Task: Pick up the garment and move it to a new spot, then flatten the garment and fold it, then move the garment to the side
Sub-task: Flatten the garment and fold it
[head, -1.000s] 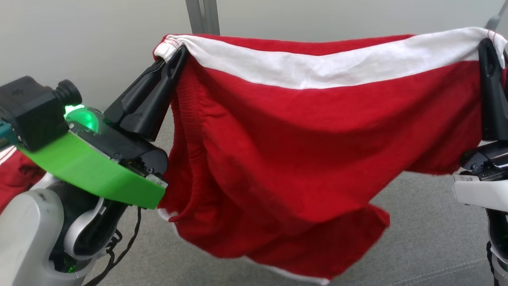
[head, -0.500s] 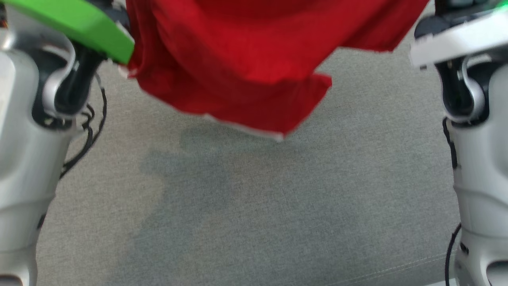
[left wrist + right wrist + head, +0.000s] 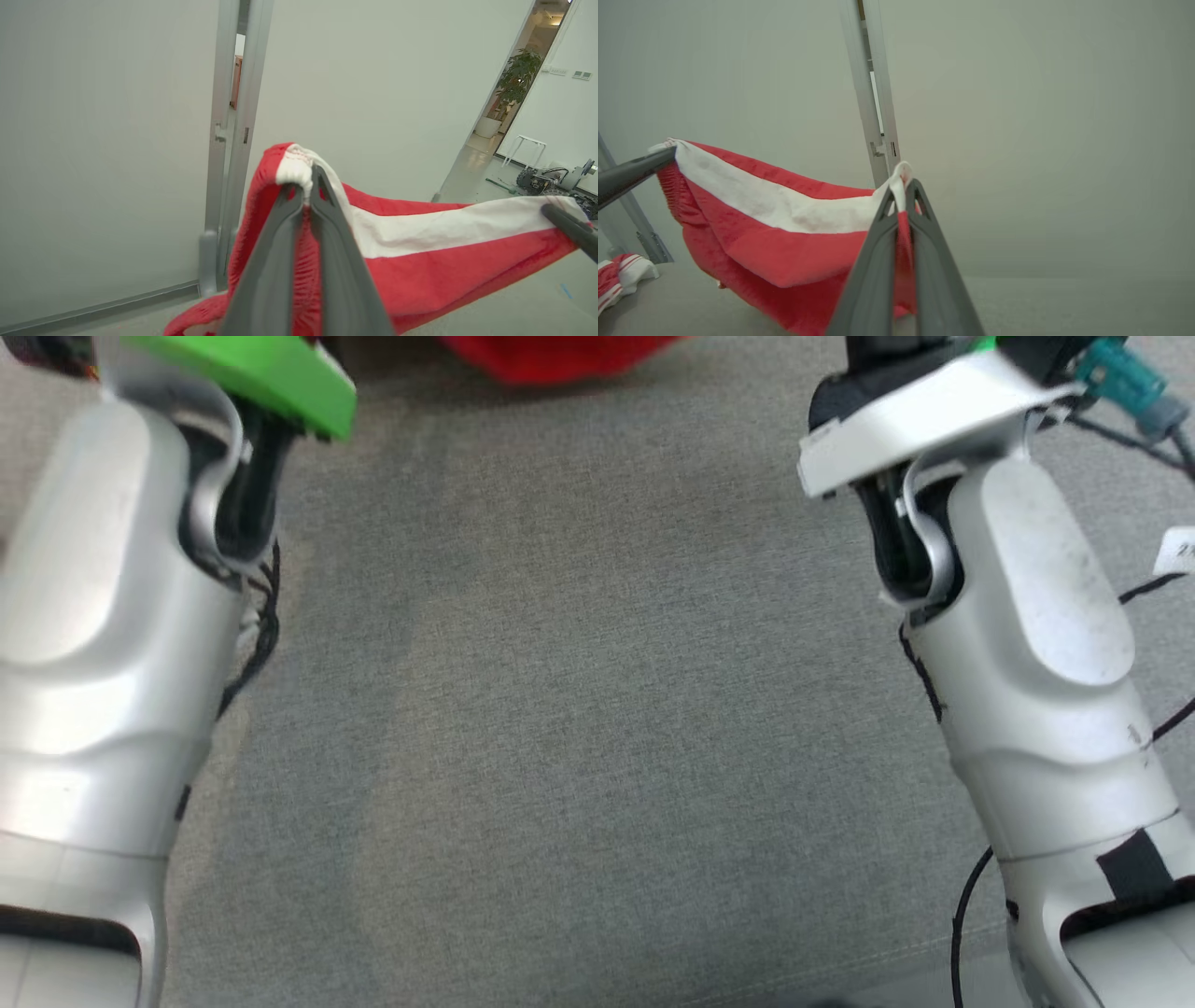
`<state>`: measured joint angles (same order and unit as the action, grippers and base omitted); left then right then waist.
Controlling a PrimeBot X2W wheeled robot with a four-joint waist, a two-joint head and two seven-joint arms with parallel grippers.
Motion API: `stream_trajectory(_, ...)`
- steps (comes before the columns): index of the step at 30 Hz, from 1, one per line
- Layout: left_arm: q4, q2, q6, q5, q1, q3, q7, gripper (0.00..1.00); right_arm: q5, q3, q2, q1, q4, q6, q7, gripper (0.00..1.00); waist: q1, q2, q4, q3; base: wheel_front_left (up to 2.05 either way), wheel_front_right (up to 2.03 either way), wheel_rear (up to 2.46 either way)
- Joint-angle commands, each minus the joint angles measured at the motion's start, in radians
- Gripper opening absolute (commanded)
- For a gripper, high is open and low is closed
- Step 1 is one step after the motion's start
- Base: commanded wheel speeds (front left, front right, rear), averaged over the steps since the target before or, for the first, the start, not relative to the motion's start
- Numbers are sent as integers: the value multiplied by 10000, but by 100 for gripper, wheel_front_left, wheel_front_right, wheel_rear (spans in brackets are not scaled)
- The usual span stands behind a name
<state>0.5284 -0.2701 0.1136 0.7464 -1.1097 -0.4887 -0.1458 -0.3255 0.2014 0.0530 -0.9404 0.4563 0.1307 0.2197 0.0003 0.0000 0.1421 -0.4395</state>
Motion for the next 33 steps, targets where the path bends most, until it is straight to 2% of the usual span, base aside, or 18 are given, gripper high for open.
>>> stream_trajectory(1, 28, -37, 75, 133, 396, -52, -333, 0, -174, 49, 106, 310, 111, 1, 186, 0, -3, 0, -166, -429, 0, 0, 0)
stream_trajectory(5, -196, -21, 141, 452, 1595, -149, -883, 0, -462, 47, 320, 1214, 82, 1, 408, 0, -3, 0, -239, -260, 0, 0, 0)
stream_trajectory(8, -768, -174, 167, 213, 2562, -287, -1123, 0, -570, 233, 569, 2053, -373, 1, 460, 0, -3, 0, -278, 49, 0, 0, 0)
stream_trajectory(12, -1663, -191, 157, -80, 4054, -385, -1195, 0, -658, 153, 882, 3338, -1236, 1, 460, 0, -3, 0, -345, 611, 0, 0, 0)
stream_trajectory(19, -3565, 186, -47, -473, 7113, -10, -1197, 0, -755, -363, 1133, 6071, -2770, 1, 464, 0, -3, 0, -311, 2102, 0, 0, 0)
stream_trajectory(26, -5392, 112, -582, -618, 9721, -335, -1155, 0, -642, -915, 1374, 8883, -4775, 1, 90, 0, -3, 0, -284, 3258, 0, 0, 0)
stream_trajectory(33, -6718, -34, -1288, -131, 11304, -529, -510, 0, -421, -1707, 1174, 10644, -6807, 1, -1028, 0, -3, 0, -515, 3325, 0, 0, 0)
